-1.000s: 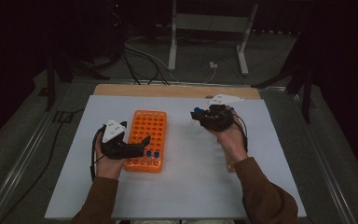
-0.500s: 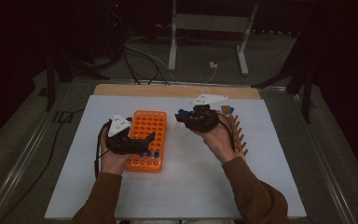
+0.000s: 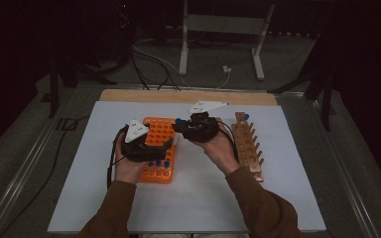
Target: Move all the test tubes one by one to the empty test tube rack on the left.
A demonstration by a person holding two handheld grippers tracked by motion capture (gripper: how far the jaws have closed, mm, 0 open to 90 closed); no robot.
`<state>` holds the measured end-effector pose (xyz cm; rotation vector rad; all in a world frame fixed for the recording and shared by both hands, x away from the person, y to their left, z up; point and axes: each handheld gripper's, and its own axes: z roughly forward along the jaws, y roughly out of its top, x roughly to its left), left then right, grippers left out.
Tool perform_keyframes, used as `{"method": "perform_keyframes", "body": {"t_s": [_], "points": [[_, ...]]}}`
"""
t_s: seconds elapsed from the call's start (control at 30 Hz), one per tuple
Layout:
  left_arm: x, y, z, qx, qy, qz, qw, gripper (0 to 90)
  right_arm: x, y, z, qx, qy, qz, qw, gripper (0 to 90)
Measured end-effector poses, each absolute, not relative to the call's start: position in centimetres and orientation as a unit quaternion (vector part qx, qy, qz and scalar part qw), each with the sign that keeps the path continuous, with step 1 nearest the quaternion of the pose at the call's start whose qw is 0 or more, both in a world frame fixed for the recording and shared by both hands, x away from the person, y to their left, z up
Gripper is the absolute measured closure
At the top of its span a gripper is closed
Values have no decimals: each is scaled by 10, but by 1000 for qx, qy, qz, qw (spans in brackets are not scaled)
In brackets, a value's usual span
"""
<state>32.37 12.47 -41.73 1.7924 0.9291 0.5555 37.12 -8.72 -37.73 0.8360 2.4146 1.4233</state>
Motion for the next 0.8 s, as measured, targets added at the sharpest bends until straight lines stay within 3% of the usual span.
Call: {"method": "perform_keyframes", "body": {"t_s": [0.13,0.6,0.73,0.8], "points": [[324,122,-417,743,379,235,498,193,369,-79,-376,278,824,483,103,765],[325,121,-418,752,353,210,515,751,365,-64,-372,262,827,489,91,765],[324,120,-419,758,347,210,511,778,366,-64,-374,264,826,490,87,756],[325,121,-419,757,349,210,511,779,366,-65,-374,267,824,493,82,658]]}}
